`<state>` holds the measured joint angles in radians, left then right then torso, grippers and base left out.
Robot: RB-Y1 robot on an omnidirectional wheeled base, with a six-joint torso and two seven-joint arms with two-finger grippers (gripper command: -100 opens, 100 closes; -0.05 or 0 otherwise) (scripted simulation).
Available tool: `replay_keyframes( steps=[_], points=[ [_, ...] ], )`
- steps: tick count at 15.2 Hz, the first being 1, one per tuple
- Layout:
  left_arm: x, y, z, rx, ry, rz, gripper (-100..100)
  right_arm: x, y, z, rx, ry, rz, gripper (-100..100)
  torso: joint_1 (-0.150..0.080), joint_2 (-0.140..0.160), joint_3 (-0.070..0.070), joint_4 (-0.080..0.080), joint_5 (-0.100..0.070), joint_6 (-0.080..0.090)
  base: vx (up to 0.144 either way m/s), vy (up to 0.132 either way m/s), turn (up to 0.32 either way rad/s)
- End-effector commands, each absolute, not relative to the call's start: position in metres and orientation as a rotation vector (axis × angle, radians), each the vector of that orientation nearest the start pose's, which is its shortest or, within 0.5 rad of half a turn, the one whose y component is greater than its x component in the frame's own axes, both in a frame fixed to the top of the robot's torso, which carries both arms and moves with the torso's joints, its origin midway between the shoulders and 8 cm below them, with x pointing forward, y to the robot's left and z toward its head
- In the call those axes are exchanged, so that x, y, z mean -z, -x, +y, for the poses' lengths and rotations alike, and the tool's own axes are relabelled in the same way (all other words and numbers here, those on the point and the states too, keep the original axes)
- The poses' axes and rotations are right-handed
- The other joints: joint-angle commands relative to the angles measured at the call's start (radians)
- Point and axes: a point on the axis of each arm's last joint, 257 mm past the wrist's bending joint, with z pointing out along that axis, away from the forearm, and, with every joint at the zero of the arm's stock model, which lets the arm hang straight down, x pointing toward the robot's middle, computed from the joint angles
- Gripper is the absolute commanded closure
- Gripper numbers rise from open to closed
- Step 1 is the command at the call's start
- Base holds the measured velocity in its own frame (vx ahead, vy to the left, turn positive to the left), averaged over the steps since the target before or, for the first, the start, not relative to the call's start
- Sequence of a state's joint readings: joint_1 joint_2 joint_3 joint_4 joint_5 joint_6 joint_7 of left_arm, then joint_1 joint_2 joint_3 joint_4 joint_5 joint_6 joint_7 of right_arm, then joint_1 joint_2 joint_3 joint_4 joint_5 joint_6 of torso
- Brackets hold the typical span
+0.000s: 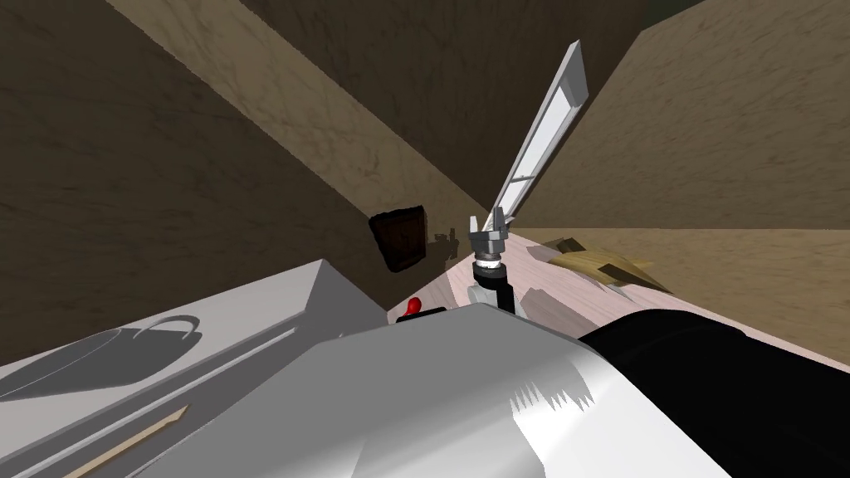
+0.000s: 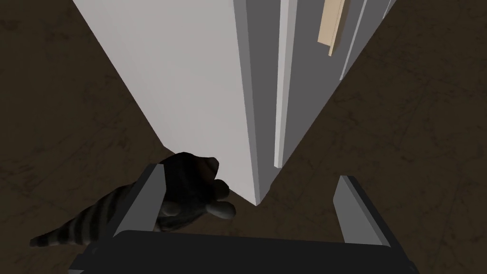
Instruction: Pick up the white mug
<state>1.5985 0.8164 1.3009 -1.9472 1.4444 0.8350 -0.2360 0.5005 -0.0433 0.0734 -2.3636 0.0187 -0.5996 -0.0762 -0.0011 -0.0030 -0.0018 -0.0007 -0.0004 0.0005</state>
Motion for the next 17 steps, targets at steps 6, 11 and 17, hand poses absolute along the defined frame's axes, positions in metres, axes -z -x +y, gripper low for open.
replay_keyframes(
  steps=[6,11,17],
  points=[
    [0.045,-0.018,0.696,-0.108,2.095,1.396,-100,-0.076,-0.310,-0.242,-1.480,-0.504,0.516,0,0.001,0.000,0.000,0.000,0.000,0.000,0.034,0.004,-0.057],
    [0.034,-0.027,0.680,-0.118,2.156,1.469,-100,-0.076,-0.310,-0.242,-1.480,-0.504,0.516,0,0.001,0.001,0.000,0.000,0.000,0.000,0.031,0.005,-0.046],
    [0.033,-0.036,0.652,-0.091,2.245,1.553,-100,-0.076,-0.310,-0.242,-1.480,-0.504,0.516,0,0.001,0.001,0.000,0.000,0.000,0.000,0.024,0.014,-0.051]
  ],
)
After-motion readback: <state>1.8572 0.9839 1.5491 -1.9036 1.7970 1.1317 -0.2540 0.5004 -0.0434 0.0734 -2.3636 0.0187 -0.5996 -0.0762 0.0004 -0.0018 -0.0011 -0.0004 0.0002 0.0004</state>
